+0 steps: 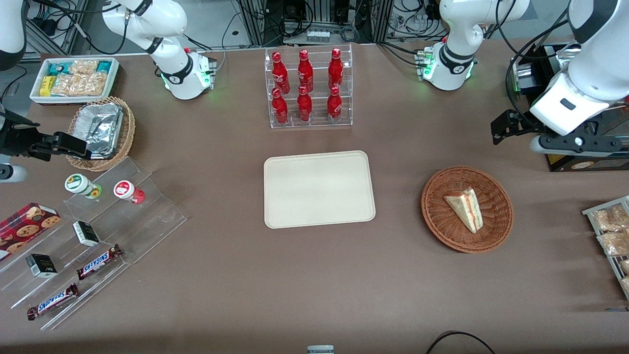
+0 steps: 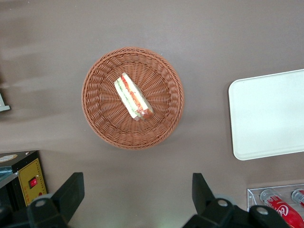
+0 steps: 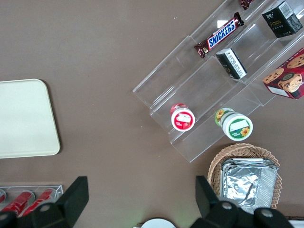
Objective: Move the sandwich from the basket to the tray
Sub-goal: 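Lower the open left gripper over the sandwich in the wicker basket, then close the left gripper on the wrapped sandwich and lift it, then carry the sandwich with the left gripper over the beige tray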
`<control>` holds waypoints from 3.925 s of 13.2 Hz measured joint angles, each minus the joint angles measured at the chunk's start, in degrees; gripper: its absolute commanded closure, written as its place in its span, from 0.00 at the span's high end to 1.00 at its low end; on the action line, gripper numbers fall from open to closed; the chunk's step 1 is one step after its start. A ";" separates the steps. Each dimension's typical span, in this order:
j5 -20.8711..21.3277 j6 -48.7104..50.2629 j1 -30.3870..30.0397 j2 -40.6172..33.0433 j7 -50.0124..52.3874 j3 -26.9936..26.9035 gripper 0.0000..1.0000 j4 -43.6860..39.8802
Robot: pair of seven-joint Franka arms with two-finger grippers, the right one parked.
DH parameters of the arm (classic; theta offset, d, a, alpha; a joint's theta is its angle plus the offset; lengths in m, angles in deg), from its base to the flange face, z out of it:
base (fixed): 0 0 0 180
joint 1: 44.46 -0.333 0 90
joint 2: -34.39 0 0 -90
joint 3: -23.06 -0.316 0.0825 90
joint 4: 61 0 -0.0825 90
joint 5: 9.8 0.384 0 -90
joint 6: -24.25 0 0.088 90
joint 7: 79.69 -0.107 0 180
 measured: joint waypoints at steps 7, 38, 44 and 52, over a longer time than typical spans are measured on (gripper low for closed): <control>0.06 0.21 -0.15 1.19 -0.26 -2.78 1.00 0.05; 0.20 -55.17 -0.39 17.83 23.38 -3.95 0.00 33.52; 0.29 -49.52 0.46 16.14 23.41 -3.90 0.00 30.13; 2.78 -20.55 14.27 14.73 25.29 -2.50 0.00 6.83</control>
